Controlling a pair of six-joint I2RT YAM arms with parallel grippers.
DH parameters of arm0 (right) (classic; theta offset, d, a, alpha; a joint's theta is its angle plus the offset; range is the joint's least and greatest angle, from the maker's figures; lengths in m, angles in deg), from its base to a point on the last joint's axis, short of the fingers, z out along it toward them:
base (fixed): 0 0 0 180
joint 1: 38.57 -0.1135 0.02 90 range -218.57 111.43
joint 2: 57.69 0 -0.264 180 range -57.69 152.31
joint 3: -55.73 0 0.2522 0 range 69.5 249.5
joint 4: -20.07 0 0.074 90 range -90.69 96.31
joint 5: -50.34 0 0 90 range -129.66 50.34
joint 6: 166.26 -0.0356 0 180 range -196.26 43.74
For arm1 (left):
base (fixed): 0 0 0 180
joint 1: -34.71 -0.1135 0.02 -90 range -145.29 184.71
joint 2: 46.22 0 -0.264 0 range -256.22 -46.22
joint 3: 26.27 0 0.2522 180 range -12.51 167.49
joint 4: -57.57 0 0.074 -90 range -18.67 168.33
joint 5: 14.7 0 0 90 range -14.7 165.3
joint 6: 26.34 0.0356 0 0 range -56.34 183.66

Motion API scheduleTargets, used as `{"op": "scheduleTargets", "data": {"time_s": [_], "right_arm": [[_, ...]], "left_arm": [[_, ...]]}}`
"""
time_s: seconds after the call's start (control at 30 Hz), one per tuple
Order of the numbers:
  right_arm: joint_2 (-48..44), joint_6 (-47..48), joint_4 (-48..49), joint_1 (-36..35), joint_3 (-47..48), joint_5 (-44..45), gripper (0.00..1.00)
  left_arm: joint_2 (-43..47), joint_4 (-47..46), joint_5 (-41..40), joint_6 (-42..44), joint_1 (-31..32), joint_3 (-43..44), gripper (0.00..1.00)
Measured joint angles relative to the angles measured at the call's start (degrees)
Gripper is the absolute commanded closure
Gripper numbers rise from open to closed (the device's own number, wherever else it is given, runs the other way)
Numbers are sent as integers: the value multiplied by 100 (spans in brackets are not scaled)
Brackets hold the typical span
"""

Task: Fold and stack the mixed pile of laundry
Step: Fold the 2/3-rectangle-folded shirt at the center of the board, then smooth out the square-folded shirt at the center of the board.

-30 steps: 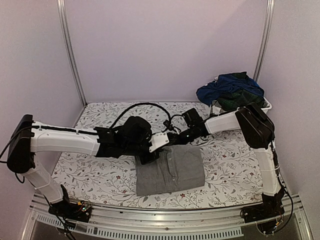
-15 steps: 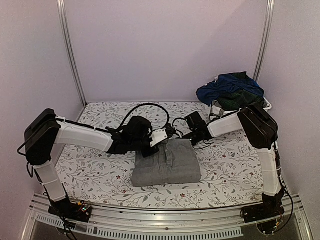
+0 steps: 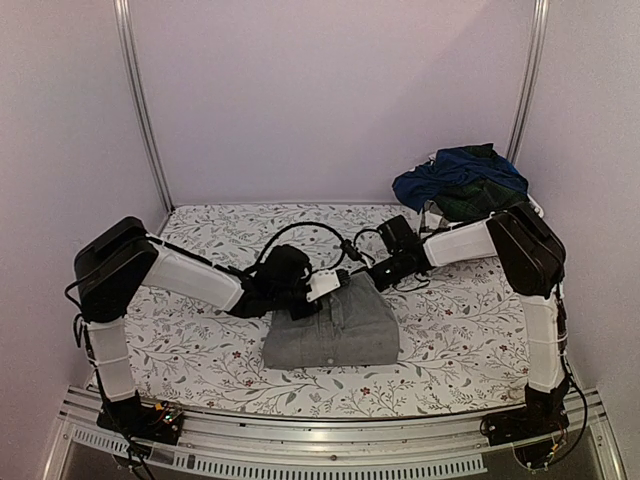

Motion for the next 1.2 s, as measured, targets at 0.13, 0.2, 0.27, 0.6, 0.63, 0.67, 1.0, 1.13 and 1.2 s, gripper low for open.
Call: {"op": "scheduleTargets", "data": {"time_s": [0.13, 0.2, 0.27, 0.6, 0.63, 0.67, 1.0, 1.13, 1.2], "right_arm": [[-326, -111, -291, 448, -15, 590, 43], [-542, -157, -358, 686, -61, 785, 41], [-791, -192, -389, 879, -140, 905, 38], [-2188, -505, -144, 1058, -1486, 505, 40], [-2326, -535, -66, 1062, -1641, 409, 43], [-2465, -586, 24, 1062, -1788, 291, 47], [-2833, -999, 656, 254, -2229, -240, 52], [-2352, -1099, 951, 72, -2216, -232, 52], [-2035, -1104, 1008, 96, -2168, -146, 53]], "left_arm": [[-173, -17, -94, 15, 0, 0, 90], [-173, -9, -144, -37, -11, 0, 79], [-116, 33, -201, -120, -35, 0, 73], [2085, 463, 138, -1982, -944, -273, 47], [2343, 415, 348, -2297, -1095, -380, 47], [2581, 380, 546, -2618, -1252, -531, 47], [2990, 201, 2264, -5130, -2011, -2216, 46], [2577, -74, 2507, -5580, -2039, -2258, 43], [2297, -199, 2594, -5711, -2059, -2234, 42]]}}
